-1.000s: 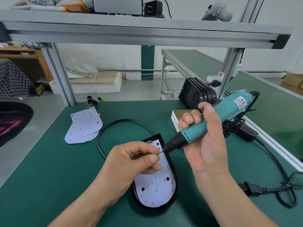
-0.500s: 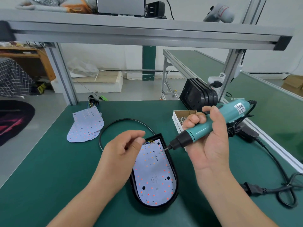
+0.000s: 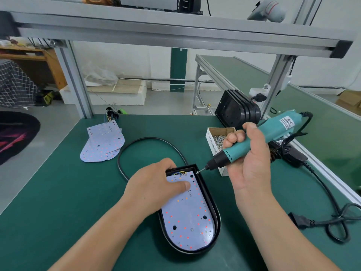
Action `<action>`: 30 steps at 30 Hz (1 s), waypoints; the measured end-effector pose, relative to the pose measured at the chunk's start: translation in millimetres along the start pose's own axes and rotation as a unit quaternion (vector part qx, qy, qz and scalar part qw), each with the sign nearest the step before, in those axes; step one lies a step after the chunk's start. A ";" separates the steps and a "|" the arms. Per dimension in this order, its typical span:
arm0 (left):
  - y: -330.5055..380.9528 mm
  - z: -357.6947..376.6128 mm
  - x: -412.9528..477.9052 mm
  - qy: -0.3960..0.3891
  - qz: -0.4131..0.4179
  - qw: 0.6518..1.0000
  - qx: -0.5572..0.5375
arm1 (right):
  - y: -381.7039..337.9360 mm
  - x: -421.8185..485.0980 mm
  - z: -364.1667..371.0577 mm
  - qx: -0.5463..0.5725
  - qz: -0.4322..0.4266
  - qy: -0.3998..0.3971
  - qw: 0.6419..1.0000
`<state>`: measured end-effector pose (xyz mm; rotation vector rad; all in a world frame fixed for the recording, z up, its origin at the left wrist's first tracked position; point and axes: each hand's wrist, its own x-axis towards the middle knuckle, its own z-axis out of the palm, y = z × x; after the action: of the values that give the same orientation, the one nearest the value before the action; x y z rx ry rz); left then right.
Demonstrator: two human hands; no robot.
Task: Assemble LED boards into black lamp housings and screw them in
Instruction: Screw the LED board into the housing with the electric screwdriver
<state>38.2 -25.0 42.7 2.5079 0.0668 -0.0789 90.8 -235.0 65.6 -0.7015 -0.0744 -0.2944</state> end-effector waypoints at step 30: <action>7.6 2.1 -0.5 0.021 0.026 0.998 0.054 | 13.9 -14.9 19.4 -0.200 -0.018 -0.234 0.951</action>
<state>38.2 -32.4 45.5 2.6186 0.0160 -0.0082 81.1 -208.8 69.3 -1.1669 -0.4913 -0.1728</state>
